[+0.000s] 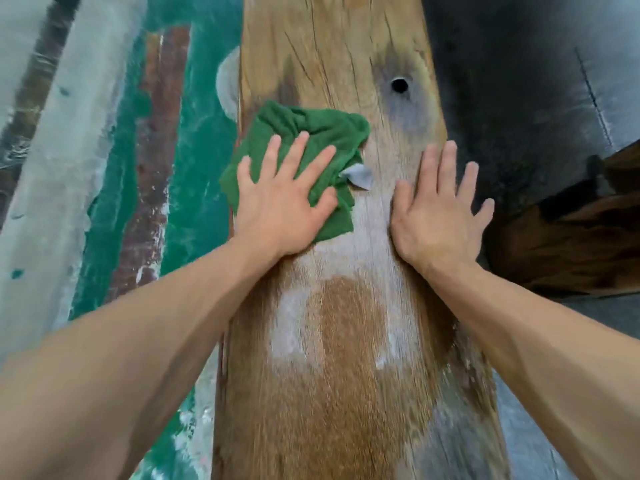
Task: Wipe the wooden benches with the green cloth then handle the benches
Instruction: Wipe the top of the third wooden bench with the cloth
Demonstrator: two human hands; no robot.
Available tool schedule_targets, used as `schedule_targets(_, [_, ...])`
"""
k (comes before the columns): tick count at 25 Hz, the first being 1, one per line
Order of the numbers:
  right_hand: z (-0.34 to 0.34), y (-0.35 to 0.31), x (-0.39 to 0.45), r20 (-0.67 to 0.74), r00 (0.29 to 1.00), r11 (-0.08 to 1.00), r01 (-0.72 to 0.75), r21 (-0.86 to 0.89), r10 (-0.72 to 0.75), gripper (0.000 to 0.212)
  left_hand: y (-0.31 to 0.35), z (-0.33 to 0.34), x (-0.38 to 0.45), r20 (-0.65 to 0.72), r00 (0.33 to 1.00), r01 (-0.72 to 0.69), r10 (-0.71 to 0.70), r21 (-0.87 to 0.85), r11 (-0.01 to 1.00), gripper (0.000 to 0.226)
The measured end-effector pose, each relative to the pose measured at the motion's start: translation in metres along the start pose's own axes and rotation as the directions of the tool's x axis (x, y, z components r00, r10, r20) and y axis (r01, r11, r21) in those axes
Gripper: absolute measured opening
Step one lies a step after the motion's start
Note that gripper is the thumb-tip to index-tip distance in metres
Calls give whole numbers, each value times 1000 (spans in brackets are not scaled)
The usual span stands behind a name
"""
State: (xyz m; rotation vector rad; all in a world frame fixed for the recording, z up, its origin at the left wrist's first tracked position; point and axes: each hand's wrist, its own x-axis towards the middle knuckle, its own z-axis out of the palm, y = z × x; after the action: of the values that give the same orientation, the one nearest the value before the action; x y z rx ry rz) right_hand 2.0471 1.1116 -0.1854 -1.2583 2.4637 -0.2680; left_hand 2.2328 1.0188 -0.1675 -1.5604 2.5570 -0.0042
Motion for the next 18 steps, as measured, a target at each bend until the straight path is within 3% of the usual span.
schedule_targets(6, [-10,-45,94,-15,1000,999,-27,25,27,67,-37,-5,120,-25,989,146,-147,-45,988,61])
schedule_targets(12, [-6,-50,95,-80,996,999,-50,-21,48,68,-30,-23,252,37,984,178,-175,-90,980,63])
schedule_targets(13, [-6,-49,95,-70,996,998,-55,-25,54,68,-18,-25,259,54,992,119,-115,-73,990,64])
schedule_targets(15, [-7,-50,98,-45,996,997,-74,-33,73,70,1,-26,241,53,990,-131,130,6,991,66])
schedule_targets(18, [-8,-50,94,-49,996,996,-76,-54,73,73,-20,-22,152,58,845,-533,531,15,846,69])
